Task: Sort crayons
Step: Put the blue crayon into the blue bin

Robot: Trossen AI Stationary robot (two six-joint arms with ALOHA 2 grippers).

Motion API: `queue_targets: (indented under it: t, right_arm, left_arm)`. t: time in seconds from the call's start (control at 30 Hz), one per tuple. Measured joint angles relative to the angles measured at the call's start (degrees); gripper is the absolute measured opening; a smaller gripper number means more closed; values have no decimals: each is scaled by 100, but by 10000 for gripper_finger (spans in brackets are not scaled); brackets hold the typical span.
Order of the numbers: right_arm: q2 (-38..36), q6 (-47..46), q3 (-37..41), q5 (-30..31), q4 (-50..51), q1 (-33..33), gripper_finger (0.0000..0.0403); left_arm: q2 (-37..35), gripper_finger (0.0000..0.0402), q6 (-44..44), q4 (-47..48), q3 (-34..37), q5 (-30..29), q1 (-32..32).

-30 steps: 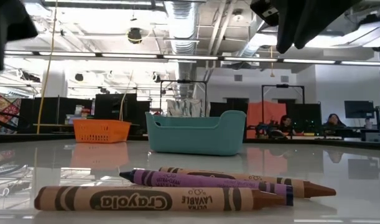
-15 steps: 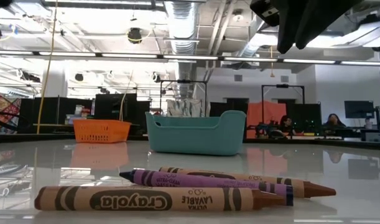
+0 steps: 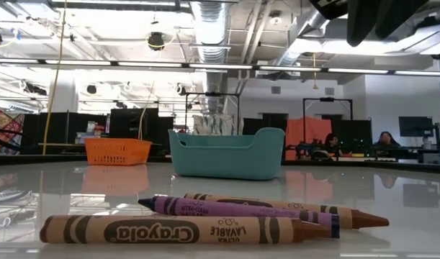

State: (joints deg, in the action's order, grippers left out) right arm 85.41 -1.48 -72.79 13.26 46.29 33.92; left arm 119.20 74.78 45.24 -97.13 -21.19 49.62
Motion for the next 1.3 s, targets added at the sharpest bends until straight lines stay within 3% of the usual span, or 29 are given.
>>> queue_targets:
  t: [0.17, 0.37, 0.5, 0.8, 1.3]
  right_arm:
    - [0, 0, 0, 15, -7, 61, 103]
    - [0, 25, 0, 20, -8, 60, 103]
    - [0, 46, 0, 27, -55, 59, 103]
    - [0, 141, 0, 39, -52, 178, 103]
    - [-4, 180, 0, 53, -137, 250, 103]
  left_arm:
    - [826, 126, 689, 2097, -1682, -70, 1]
    - [1550, 126, 1473, 2739, -2621, 58, 1]
    - [1767, 135, 1936, 2882, -2643, 267, 1]
    - [1775, 204, 2328, 3183, -2638, 178, -42]
    - [1748, 167, 2084, 2132, -1631, 817, -293]
